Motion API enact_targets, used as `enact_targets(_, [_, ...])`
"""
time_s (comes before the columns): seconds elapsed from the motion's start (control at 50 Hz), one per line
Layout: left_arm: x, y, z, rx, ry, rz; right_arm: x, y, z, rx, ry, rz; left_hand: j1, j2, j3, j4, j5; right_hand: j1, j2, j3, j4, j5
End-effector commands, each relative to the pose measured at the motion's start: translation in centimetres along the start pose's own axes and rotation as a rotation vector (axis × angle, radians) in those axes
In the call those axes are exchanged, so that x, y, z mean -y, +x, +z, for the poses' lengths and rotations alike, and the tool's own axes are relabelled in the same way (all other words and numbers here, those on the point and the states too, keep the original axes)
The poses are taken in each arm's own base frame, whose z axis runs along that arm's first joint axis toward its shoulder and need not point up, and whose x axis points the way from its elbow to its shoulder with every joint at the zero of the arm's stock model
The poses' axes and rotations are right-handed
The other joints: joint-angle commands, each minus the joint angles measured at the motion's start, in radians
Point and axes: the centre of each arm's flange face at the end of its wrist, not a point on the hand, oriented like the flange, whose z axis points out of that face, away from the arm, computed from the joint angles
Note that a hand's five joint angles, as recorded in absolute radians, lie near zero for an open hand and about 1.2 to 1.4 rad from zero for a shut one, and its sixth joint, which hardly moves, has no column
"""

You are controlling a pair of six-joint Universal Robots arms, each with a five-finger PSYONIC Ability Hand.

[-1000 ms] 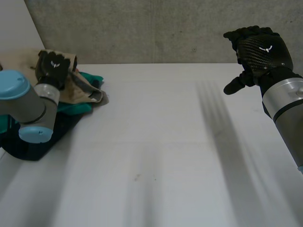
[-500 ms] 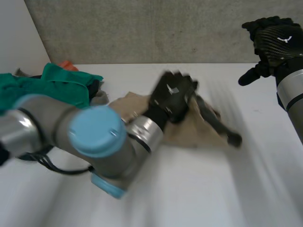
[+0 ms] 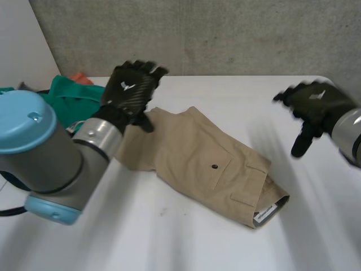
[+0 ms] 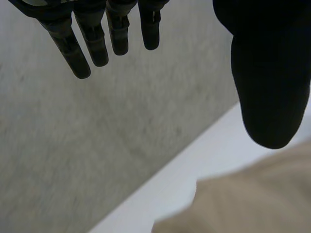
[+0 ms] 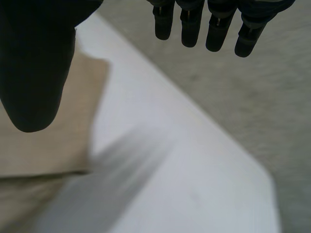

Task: Fold the laundry.

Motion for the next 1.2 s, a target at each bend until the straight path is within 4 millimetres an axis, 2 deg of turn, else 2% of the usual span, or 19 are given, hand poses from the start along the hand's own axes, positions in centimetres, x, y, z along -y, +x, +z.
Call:
enact_targets(0.02, [-7.7, -4.1, 0.1, -0.053, -0.22, 0.108, -3.5, -6.7, -2.4, 0.226, -0.086, 0.017, 0.021, 0.01, 0.003, 0.013, 0.017, -0.06, -0.035, -0.037, -0.036, -0.043])
enact_targets(0.14, [-13.3, -5.6, 0.0, -0.117, -0.375, 0.216, -6.0, -9.6, -2.5, 0.216, -0.037, 0.092, 0.024, 0.013, 0.006, 0.016, 0.02, -0.06, -0.035, -0.037, -0.036, -0.043])
enact_targets(0.22, [-15.3, -5.3, 0.8, -0.14, -0.398, 0.257, -7.0, -10.8, -2.2, 0.173, -0.01, 0.118, 0.044, 0.033, 0.026, 0.037, 0.04, -0.06, -0.035, -0.037, -0.036, -0.043])
enact_targets(0.32, [-15.8, -5.0, 2.1, -0.147, -0.376, 0.28, -8.8, -12.6, -1.4, 0.148, -0.054, 0.096, 0.144, 0.133, 0.126, 0.136, 0.14, -0.003, 0.022, 0.02, 0.021, 0.014])
enact_targets(0.38, [-15.9, -4.3, 2.8, -0.159, -0.347, 0.292, -9.0, -12.8, -0.7, 0.125, -0.048, 0.095, 0.387, 0.376, 0.368, 0.379, 0.382, 0.179, 0.203, 0.201, 0.203, 0.196])
enact_targets(0.46, [-15.3, -3.6, 3.8, -0.156, -0.276, 0.322, -9.1, -12.6, 0.2, 0.099, -0.018, 0.088, 0.869, 0.858, 0.85, 0.861, 0.864, 0.642, 0.667, 0.665, 0.666, 0.659])
enact_targets(0.52, [-14.9, -3.5, 4.3, -0.14, -0.225, 0.342, -8.9, -12.4, 0.5, 0.091, -0.001, 0.086, 1.165, 1.154, 1.146, 1.157, 1.16, 1.153, 1.178, 1.176, 1.177, 1.17])
enact_targets(0.62, [-13.8, -2.3, 4.3, -0.127, -0.183, 0.359, -7.3, -11.6, 0.3, 0.069, 0.051, 0.061, 1.166, 1.155, 1.147, 1.158, 1.161, 1.162, 1.187, 1.185, 1.186, 1.179])
enact_targets(0.66, [-12.3, -2.7, 4.3, -0.093, -0.166, 0.365, -5.3, -10.4, -0.6, 0.039, 0.114, 0.034, 1.166, 1.155, 1.147, 1.158, 1.161, 1.162, 1.187, 1.185, 1.186, 1.179])
enact_targets(0.7, [-8.0, -3.5, 3.8, -0.025, -0.099, 0.377, -3.2, -9.0, -1.8, 0.005, 0.174, 0.005, 1.166, 1.155, 1.147, 1.158, 1.161, 1.162, 1.187, 1.185, 1.186, 1.179])
enact_targets(0.72, [-7.5, -3.5, 3.8, -0.019, -0.09, 0.376, -2.8, -8.6, -2.0, -0.003, 0.188, -0.005, 1.166, 1.155, 1.147, 1.158, 1.161, 1.162, 1.187, 1.185, 1.186, 1.179])
enact_targets(0.8, [-1.2, -3.6, 2.2, 0.029, 0.045, 0.316, 0.7, -6.0, -3.6, -0.078, 0.284, -0.032, 1.166, 1.155, 1.147, 1.158, 1.161, 1.162, 1.187, 1.185, 1.186, 1.179])
enact_targets(0.82, [1.6, -3.7, 1.4, 0.042, 0.11, 0.277, 1.5, -5.5, -4.2, -0.086, 0.304, -0.034, 1.166, 1.155, 1.147, 1.158, 1.161, 1.162, 1.187, 1.185, 1.186, 1.179])
enact_targets(0.86, [4.5, -3.9, 0.4, 0.056, 0.176, 0.228, 3.8, -4.2, -5.9, -0.107, 0.357, -0.033, 1.166, 1.155, 1.147, 1.158, 1.161, 1.162, 1.187, 1.185, 1.186, 1.179])
enact_targets(0.88, [7.8, -4.3, -0.9, 0.071, 0.26, 0.171, 4.6, -3.7, -6.5, -0.114, 0.375, -0.032, 1.166, 1.155, 1.147, 1.158, 1.161, 1.162, 1.187, 1.185, 1.186, 1.179])
enact_targets(0.96, [12.7, -5.1, -3.1, 0.095, 0.397, 0.102, 7.6, -1.6, -8.4, -0.145, 0.438, -0.024, 1.166, 1.155, 1.147, 1.158, 1.161, 1.162, 1.187, 1.185, 1.186, 1.179])
enact_targets(1.04, [15.6, -5.9, -4.2, 0.114, 0.483, 0.079, 9.6, -0.2, -9.1, -0.17, 0.498, -0.018, 1.166, 1.155, 1.147, 1.158, 1.161, 1.162, 1.187, 1.185, 1.186, 1.179])
enact_targets(1.1, [15.7, -6.0, -3.7, 0.115, 0.488, 0.078, 10.4, 0.4, -9.3, -0.184, 0.525, -0.017, 1.166, 1.155, 1.147, 1.158, 1.161, 1.162, 1.187, 1.185, 1.186, 1.179])
enact_targets(1.2, [12.1, -5.7, -0.3, 0.088, 0.393, 0.062, 8.8, 0.0, -5.8, -0.158, 0.441, -0.016, 1.166, 1.155, 1.147, 1.158, 1.161, 1.162, 1.187, 1.185, 1.186, 1.179])
